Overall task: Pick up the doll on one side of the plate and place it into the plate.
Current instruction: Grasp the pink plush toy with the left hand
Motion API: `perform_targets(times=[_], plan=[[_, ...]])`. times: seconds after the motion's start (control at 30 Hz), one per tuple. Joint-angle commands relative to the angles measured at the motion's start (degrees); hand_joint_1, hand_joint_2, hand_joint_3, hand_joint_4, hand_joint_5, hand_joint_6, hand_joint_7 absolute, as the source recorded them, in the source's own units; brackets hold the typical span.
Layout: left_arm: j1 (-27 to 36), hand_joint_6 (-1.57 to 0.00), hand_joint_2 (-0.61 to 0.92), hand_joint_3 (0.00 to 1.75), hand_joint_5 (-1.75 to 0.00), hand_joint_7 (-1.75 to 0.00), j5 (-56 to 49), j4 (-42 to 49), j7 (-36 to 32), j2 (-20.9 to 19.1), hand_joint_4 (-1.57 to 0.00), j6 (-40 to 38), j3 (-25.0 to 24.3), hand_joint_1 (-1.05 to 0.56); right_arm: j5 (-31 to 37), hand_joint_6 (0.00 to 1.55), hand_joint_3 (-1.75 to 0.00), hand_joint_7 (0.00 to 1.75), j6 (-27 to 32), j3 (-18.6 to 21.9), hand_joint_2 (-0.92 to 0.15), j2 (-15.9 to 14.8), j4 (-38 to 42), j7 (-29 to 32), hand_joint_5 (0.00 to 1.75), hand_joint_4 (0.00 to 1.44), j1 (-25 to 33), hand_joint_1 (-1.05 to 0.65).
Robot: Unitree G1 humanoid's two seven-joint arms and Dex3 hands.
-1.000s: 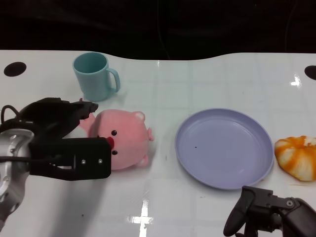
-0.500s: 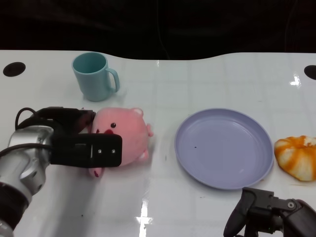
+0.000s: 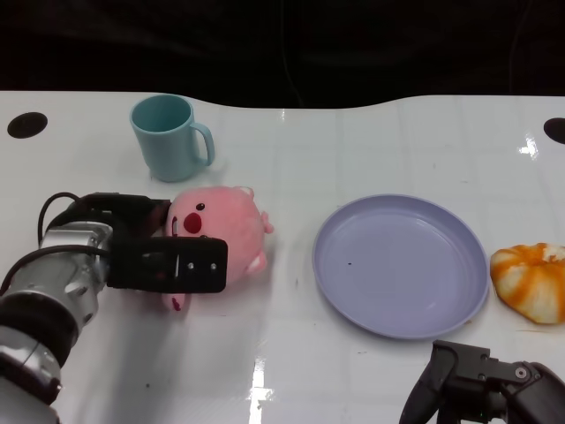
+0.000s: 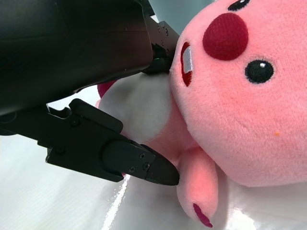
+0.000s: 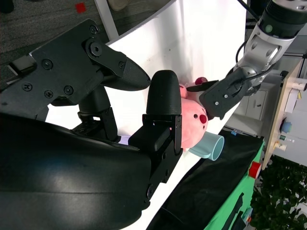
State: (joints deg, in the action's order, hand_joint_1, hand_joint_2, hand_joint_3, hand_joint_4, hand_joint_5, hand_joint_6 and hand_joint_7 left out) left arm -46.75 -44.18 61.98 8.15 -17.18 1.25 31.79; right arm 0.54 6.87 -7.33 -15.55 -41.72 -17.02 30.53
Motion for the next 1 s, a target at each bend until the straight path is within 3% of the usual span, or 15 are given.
perform_targets(times=[0.03, 0.2, 0.27, 0.3, 0.33, 0.47, 0.53, 0.6, 0.67, 0.7, 0.73, 0.8, 0.83, 0.9, 1.0], plan=[[2.0, -0.43, 0.92, 0.03, -0.09, -0.04, 0.6, 4.4, 0.6, 1.5, -0.27, 1.2, 1.1, -0.6, 0.0, 0.62, -1.09, 1.34, 0.1, -0.1, -0.53, -0.4, -1.4, 0.1, 1.7, 0.67, 0.4, -0.2], [2.6, -0.75, 0.92, 0.09, -0.09, -0.06, 0.9, 7.2, -1.3, 3.3, -0.58, 1.7, 1.4, -0.53, 0.1, 0.62, -1.11, 1.35, 0.7, -0.1, -0.52, -0.4, -1.8, 0.2, 1.7, 0.67, 0.5, -0.19], [3.0, -0.95, 0.91, 0.05, -0.19, -0.07, 0.9, 8.1, -2.9, 3.7, -0.86, 2.4, 1.5, -0.4, 0.1, 0.62, -1.11, 1.35, 0.7, 0.0, -0.51, -0.4, -1.8, 0.2, 1.7, 0.67, 0.4, -0.19], [3.3, -1.01, 0.92, 0.03, -0.33, -0.04, 0.6, 8.3, -4.1, 3.7, -0.9, 3.0, 1.9, -0.37, 0.1, 0.62, -1.11, 1.35, 0.7, 0.1, -0.51, -0.4, -1.8, 0.1, 1.7, 0.66, 0.3, -0.19], [3.4, -1.08, 0.91, 0.01, -0.63, -0.03, 0.5, 8.5, -5.0, 3.7, -0.85, 3.3, 2.2, -0.33, 0.1, 0.62, -1.12, 1.35, 0.7, 0.1, -0.51, -0.5, -1.8, 0.1, 1.7, 0.66, 0.3, -0.19], [4.2, -1.19, 0.91, 0.0, -1.11, -0.07, -0.1, 8.9, -8.5, 3.5, -0.66, 4.2, 3.6, -0.3, -0.2, 0.61, -1.12, 1.35, 0.9, 0.3, -0.51, -0.5, -1.8, 0.0, 1.7, 0.67, 0.3, -0.18], [4.9, -1.06, 0.92, 0.11, -1.42, -0.02, 0.4, 8.6, -10.3, 3.3, -0.64, 5.0, 3.4, -0.28, -0.2, 0.62, -1.13, 1.36, 0.8, 0.3, -0.51, -0.5, -1.7, 0.0, 1.7, 0.67, 0.2, -0.18], [5.3, -1.0, 0.92, 0.24, -1.53, -0.01, 0.7, 8.1, -12.3, 2.9, -0.64, 5.9, 3.1, -0.26, -0.2, 0.62, -1.13, 1.36, 0.7, 0.3, -0.5, -0.5, -1.7, 0.0, 1.7, 0.67, 0.2, -0.18], [5.8, -1.06, 0.92, 0.3, -1.66, -0.05, 1.6, 7.7, -15.1, 2.5, -0.65, 6.8, 2.3, -0.25, -0.2, 0.62, -1.13, 1.36, 0.7, 0.4, -0.51, -0.5, -1.6, -0.1, 1.7, 0.67, 0.1, -0.17], [5.9, -1.08, 0.92, 0.32, -1.7, -0.26, 2.1, 7.6, -16.1, 2.4, -0.65, 7.2, 1.9, -0.25, -0.1, 0.62, -1.13, 1.36, 0.7, 0.4, -0.5, -0.5, -1.5, -0.1, 1.7, 0.67, 0.1, -0.17], [6.0, -0.88, 0.92, 0.32, -1.73, -0.8, 2.4, 7.6, -16.7, 2.4, -0.66, 7.4, 1.7, -0.25, -0.1, 0.62, -1.13, 1.36, 0.7, 0.4, -0.5, -0.6, -1.5, -0.1, 1.71, 0.68, 0.0, -0.17], [6.5, -0.74, 0.92, 0.33, -1.74, -1.13, 4.0, 6.9, -18.9, 2.2, -0.67, 8.5, 0.1, -0.25, 0.0, 0.62, -1.13, 1.36, 0.8, 0.3, -0.5, -0.5, -1.5, 0.0, 1.71, 0.68, -0.1, -0.18], [7.1, -0.7, 0.9, 0.35, -1.74, -1.49, 5.5, 6.1, -20.9, 2.0, -0.77, 9.6, -1.5, -0.22, 0.0, 0.62, -1.13, 1.36, 0.8, 0.3, -0.5, -0.5, -1.4, 0.0, 1.71, 0.67, -0.2, -0.17], [8.1, -0.7, 0.83, 0.48, -1.75, -1.68, 8.4, 4.4, -23.2, 1.7, -0.85, 11.1, -4.4, -0.19, -0.2, 0.62, -1.14, 1.36, 0.4, 0.3, -0.5, -0.4, -0.8, -0.1, 1.71, 0.67, -0.3, -0.16], [8.9, -0.71, 0.71, 0.77, -1.75, -1.74, 11.5, 2.2, -22.1, 1.3, -0.89, 11.4, -7.3, -0.16, -0.2, 0.61, -1.15, 1.36, 1.1, 0.1, -0.49, -0.3, -1.0, 0.1, 1.7, 0.67, -0.2, -0.16]])
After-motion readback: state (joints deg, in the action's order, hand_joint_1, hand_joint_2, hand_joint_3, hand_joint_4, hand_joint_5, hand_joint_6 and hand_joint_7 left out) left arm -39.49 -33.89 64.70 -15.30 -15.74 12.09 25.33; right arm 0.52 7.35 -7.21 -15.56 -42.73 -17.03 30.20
